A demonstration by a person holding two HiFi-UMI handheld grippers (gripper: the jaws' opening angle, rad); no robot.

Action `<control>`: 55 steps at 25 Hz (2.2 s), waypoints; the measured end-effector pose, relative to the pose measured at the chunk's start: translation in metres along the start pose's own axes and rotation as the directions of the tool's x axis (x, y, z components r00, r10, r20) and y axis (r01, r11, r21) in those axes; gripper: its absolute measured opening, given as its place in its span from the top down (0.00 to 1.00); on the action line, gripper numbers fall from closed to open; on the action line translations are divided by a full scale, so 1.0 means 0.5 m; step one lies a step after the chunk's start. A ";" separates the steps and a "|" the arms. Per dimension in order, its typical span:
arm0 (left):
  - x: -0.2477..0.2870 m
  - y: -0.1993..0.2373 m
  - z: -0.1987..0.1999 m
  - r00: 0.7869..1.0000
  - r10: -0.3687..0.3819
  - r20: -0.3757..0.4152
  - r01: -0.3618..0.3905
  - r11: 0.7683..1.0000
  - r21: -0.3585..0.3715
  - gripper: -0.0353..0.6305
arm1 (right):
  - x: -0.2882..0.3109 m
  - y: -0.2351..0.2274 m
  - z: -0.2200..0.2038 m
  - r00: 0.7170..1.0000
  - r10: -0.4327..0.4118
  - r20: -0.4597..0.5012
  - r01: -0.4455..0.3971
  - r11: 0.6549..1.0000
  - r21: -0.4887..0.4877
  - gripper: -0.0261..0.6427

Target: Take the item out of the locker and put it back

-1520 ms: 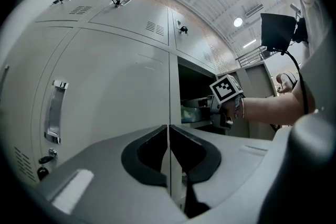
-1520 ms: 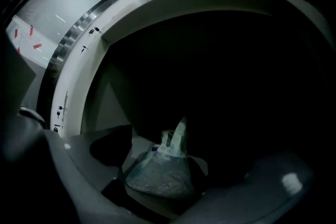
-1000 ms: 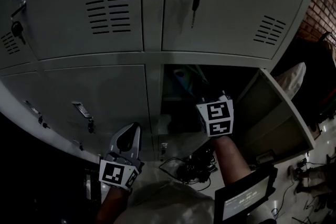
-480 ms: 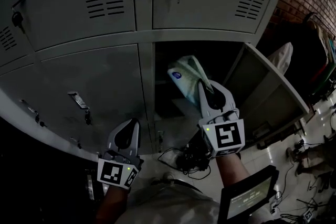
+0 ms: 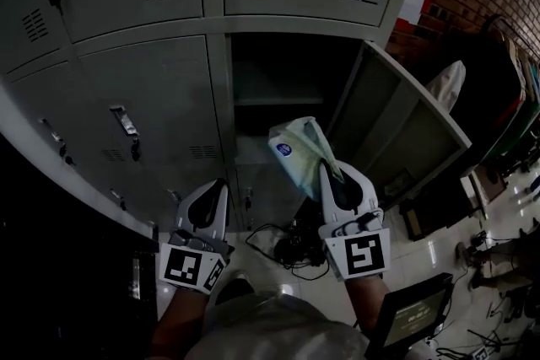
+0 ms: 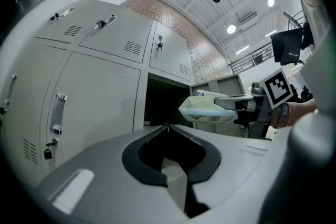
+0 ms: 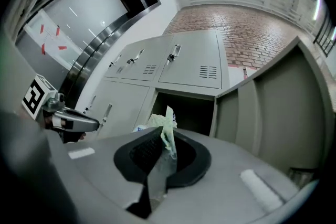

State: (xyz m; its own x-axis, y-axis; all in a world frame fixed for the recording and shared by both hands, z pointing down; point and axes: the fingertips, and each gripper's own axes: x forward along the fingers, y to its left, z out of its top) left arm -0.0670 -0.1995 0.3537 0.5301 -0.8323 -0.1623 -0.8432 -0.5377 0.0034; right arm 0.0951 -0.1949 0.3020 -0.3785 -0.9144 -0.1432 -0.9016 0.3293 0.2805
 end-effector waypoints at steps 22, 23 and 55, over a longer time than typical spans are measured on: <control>-0.138 -0.102 0.039 0.998 0.054 0.022 -0.054 0.999 0.007 0.99 | -0.178 0.056 0.033 1.000 0.016 0.005 -0.016 1.000 -0.010 0.95; -0.142 -0.094 0.043 0.998 0.055 0.026 -0.056 0.998 0.009 0.99 | -0.177 0.062 0.036 1.000 0.012 0.006 -0.012 1.000 -0.018 0.95; 0.133 0.124 -0.007 1.000 0.004 0.018 -0.005 0.999 0.049 0.99 | 0.369 -0.160 -0.058 0.981 -0.195 -0.012 0.191 0.970 -0.149 0.95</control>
State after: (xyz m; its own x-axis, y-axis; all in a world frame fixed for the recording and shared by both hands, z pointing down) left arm -0.0837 -0.2883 0.3464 0.5246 -0.8320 -0.1803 -0.8494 -0.5260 -0.0439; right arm 0.1037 -0.3967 0.2808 -0.1925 -0.9639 -0.1838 -0.9160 0.1093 0.3860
